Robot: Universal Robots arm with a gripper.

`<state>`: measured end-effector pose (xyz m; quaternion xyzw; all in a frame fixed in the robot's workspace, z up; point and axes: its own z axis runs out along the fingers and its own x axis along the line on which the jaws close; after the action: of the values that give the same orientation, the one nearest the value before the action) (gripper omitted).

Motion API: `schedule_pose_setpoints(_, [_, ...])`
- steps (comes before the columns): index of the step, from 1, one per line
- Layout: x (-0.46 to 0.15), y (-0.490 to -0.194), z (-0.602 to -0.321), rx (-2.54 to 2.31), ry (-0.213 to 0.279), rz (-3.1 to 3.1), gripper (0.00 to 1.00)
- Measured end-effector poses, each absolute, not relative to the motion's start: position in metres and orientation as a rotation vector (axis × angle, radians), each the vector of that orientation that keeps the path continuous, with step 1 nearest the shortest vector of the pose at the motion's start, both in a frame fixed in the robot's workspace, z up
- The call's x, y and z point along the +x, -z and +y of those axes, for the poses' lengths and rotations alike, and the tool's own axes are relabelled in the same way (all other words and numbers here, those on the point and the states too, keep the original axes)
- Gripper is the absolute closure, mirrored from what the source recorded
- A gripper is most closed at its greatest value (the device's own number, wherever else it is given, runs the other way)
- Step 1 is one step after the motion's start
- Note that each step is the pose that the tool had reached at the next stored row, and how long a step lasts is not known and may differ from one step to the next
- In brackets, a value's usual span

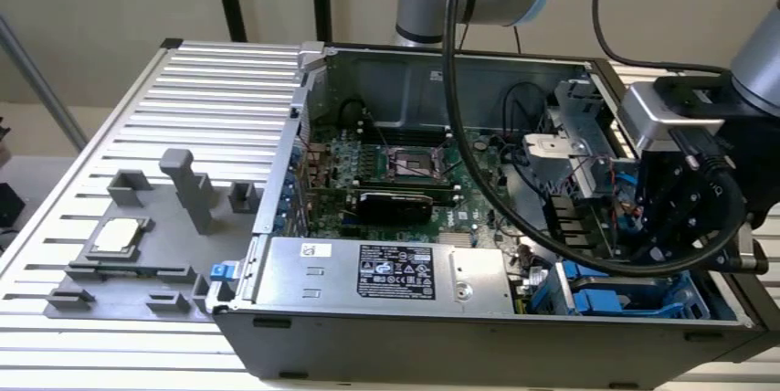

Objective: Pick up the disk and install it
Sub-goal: 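Insert the first disk wire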

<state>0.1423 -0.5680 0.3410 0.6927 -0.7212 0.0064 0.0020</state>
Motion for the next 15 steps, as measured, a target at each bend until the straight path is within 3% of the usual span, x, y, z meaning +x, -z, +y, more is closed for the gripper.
schedule_pose_setpoints(15, [0.1442, -0.3365, -0.5678, 2.173, -0.026, -2.262, 1.0])
